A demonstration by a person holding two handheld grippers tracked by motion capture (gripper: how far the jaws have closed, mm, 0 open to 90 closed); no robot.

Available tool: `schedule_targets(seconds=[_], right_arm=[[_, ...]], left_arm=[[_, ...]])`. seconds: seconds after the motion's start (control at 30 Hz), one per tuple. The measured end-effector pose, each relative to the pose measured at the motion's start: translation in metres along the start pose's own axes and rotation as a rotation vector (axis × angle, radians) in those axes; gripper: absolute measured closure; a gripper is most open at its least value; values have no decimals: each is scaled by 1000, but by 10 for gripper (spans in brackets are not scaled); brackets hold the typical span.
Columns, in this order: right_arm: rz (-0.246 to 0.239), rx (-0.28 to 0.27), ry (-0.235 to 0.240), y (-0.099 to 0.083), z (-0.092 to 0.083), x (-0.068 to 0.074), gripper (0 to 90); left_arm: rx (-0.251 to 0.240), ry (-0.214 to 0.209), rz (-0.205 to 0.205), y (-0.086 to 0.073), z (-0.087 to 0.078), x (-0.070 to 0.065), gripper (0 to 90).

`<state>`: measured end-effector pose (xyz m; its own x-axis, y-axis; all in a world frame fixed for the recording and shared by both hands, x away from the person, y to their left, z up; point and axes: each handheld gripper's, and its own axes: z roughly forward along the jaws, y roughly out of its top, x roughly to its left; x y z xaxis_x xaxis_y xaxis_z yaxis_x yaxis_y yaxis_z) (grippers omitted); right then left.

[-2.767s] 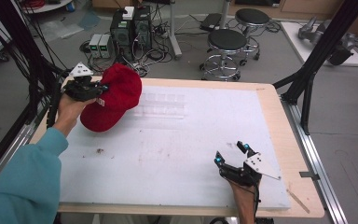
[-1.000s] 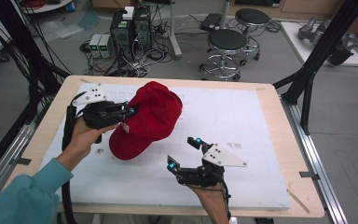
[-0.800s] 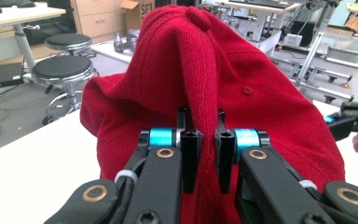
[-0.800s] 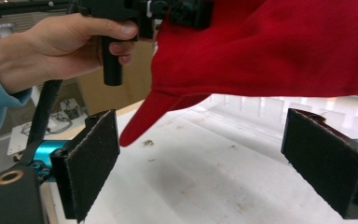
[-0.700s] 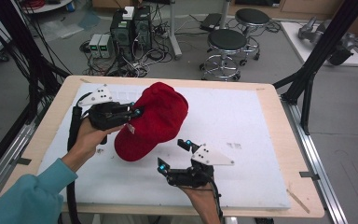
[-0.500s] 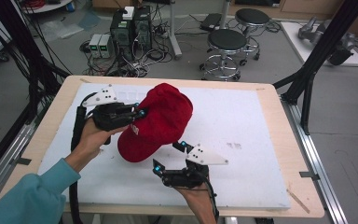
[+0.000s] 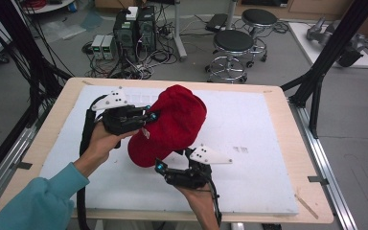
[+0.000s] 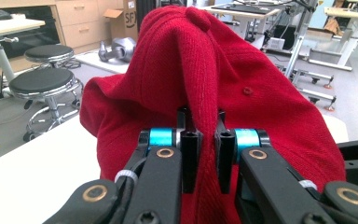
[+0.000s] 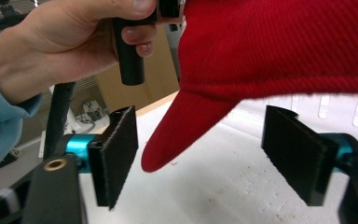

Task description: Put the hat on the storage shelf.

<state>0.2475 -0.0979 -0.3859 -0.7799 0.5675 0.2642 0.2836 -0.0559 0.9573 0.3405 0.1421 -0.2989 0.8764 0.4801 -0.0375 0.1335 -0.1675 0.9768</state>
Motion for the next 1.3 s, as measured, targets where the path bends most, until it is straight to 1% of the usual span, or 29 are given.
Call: schedule_targets(seconds=[0.03, 0.07, 0.13, 0.17, 0.2, 0.27, 0.3, 0.33, 0.37, 0.4, 0.43, 0.47, 0.5, 0.53, 0.6, 0.63, 0.83, 1.0, 1.03, 1.07, 1.1, 1.13, 1.17, 1.2, 1.23, 1.27, 1.3], right_arm=[[2, -1, 2, 0, 1, 0, 286], [4, 8, 3, 0, 2, 0, 342], [7, 8, 8, 0, 2, 0, 355], [10, 6, 4, -1, 2, -1, 374], [13, 9, 3, -1, 2, -1, 413], [19, 9, 10, -1, 3, -1, 453], [21, 14, 13, -2, 3, -1, 511], [18, 19, 17, -2, 3, -1, 545], [17, 17, 24, -2, 4, -1, 611], [17, 17, 24, -2, 4, -1, 611], [20, 26, 35, -1, 4, 0, 678], [20, 26, 35, -1, 4, 0, 678], [24, 29, 43, -1, 5, 0, 722], [24, 29, 43, -1, 5, 0, 722], [55, 35, 73, -1, 5, -2, 784], [82, 47, 88, -1, 6, -3, 809], [116, 63, 93, 0, 6, -9, 849], [107, 67, 89, 0, 6, -8, 853], [98, 68, 84, 0, 6, -8, 855], [94, 70, 80, 0, 6, -7, 855], [91, 77, 74, 0, 6, -7, 855], [90, 81, 69, 0, 6, -7, 855], [92, 89, 60, 0, 5, -8, 855], [95, 92, 57, -1, 5, -8, 856], [102, 93, 57, -1, 5, -9, 856], [104, 92, 56, -1, 5, -9, 856], [101, 90, 53, -2, 4, -9, 855]], left_arm=[[-2, -3, 2, 0, 0, 0, 850], [-5, -1, 1, 0, 1, 0, 851], [-11, -6, 0, 0, 2, -1, 850], [-13, -5, 4, 0, 2, -1, 850], [-17, -6, 4, 0, 2, -1, 850], [-21, -6, 2, 0, 2, -1, 850], [-20, -8, 1, -1, 2, -1, 850], [-18, -8, 3, -1, 2, -1, 851], [-16, -7, 4, -2, 2, -1, 851], [-19, -7, 6, -2, 2, -1, 851], [-20, -8, 9, -3, 2, -1, 850], [-21, -7, 7, -3, 2, -1, 850], [-21, -9, 6, -4, 2, -1, 850], [-24, -12, 6, -4, 2, -1, 850], [-27, -21, 8, -5, 1, -2, 850], [-27, -23, 12, -5, 1, -2, 850], [-35, -31, 26, -5, 1, -2, 846], [-30, -36, 48, -6, -1, -2, 824], [-32, -36, 56, -6, -1, -2, 799], [-38, -30, 71, -6, -2, -2, 753], [-39, -19, 80, -6, -2, -1, 675], [-28, 17, 58, -4, -4, -3, 595], [-23, 33, 42, -4, -4, -3, 528], [-7, 38, 46, -4, -5, -3, 451], [15, 62, 51, -4, -5, -4, 379], [33, 58, 47, -5, -5, -4, 300], [47, 44, 43, -6, -5, -3, 201]])
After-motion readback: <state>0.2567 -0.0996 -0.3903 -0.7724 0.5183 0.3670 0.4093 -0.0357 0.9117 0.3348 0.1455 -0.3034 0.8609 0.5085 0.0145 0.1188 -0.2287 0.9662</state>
